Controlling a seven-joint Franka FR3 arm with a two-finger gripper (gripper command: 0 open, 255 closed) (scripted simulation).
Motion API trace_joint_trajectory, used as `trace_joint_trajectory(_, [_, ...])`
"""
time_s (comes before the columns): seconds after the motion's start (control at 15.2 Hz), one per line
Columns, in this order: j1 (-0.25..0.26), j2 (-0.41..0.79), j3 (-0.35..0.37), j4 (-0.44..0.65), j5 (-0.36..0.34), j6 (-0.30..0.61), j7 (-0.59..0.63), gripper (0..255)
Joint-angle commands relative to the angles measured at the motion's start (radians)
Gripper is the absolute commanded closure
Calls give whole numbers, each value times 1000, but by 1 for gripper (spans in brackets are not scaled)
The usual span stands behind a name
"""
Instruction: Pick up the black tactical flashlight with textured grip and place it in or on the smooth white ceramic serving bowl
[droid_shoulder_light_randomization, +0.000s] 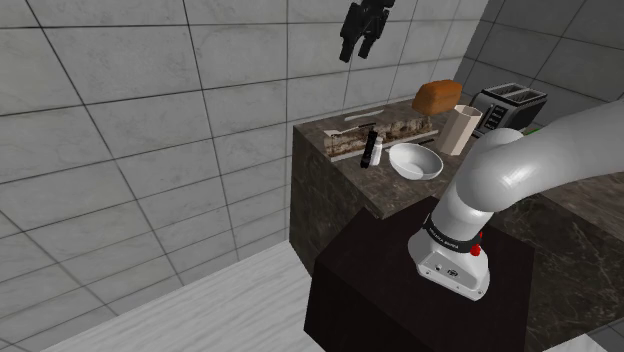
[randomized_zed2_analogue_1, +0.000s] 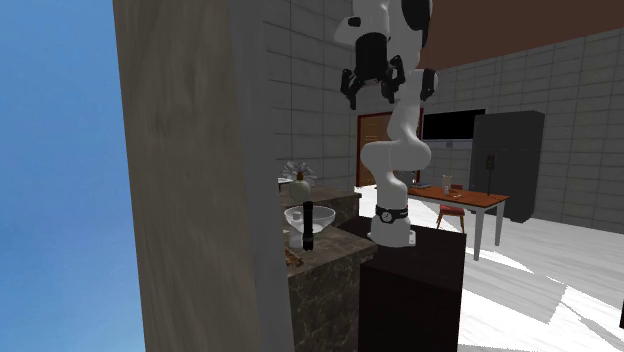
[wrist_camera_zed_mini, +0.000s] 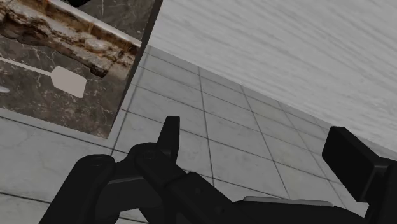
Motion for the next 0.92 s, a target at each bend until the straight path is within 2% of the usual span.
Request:
trace_joint_trajectory(0.0, [0,0,0,0,0,0,0,0])
trace_joint_trajectory(0.46, [-26,-5,-80,-178,-67,117,-137,0])
trace_joint_trajectory(0.86, [-62,38,-157,-296,-137,234,-254,0])
